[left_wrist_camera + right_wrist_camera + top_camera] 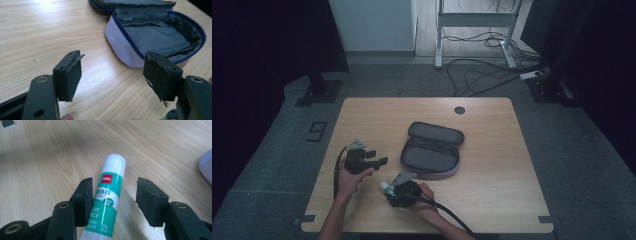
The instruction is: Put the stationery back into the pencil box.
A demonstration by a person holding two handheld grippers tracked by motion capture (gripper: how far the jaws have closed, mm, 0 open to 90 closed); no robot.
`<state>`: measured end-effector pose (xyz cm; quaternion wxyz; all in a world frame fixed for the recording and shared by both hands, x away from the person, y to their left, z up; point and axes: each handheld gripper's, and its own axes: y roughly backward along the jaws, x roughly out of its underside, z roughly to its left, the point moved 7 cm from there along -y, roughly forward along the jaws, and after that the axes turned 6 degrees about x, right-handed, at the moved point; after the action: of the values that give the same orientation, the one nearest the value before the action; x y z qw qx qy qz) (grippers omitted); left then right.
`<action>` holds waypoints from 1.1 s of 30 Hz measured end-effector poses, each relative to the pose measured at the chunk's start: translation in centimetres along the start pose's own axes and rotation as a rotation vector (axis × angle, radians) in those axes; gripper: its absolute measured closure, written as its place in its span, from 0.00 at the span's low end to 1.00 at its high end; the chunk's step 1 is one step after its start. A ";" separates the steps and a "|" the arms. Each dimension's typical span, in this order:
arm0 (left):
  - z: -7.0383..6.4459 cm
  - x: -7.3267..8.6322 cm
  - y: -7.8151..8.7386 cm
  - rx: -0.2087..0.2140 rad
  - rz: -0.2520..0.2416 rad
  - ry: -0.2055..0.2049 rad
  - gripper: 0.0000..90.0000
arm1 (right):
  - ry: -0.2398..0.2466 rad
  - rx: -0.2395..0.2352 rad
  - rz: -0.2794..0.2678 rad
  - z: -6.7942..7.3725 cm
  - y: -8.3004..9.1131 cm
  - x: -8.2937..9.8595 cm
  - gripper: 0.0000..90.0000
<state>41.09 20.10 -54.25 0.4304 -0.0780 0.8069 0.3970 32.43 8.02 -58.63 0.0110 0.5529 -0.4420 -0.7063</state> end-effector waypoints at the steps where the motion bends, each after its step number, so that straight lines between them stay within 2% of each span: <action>1: 0.1 0.0 0.0 -0.002 0.003 -0.001 0.35 | 0.001 -0.002 0.007 0.0 -0.1 0.1 0.54; 7: 0.1 0.1 0.1 -0.002 0.003 0.000 0.35 | 0.021 0.010 0.040 0.1 -0.4 0.6 0.65; 11: 0.1 0.0 0.1 -0.003 0.000 0.001 0.35 | 0.030 0.014 0.043 0.1 -0.3 0.6 0.71; 18: 0.3 0.1 0.1 -0.009 -0.001 0.010 0.35 | 0.027 0.002 0.049 -0.3 0.0 0.6 0.72; 25: 0.3 0.0 0.1 -0.010 0.000 0.009 0.35 | 0.036 0.002 0.029 -0.4 0.8 0.2 0.72; 33: 0.0 -0.2 0.4 -0.013 -0.003 -0.001 0.35 | 0.026 0.018 -0.003 -1.5 1.9 -0.3 0.72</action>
<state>41.05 20.36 -53.93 0.4310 -0.0819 0.8038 0.4017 32.87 6.08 -57.13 0.0108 0.5627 -0.4473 -0.6951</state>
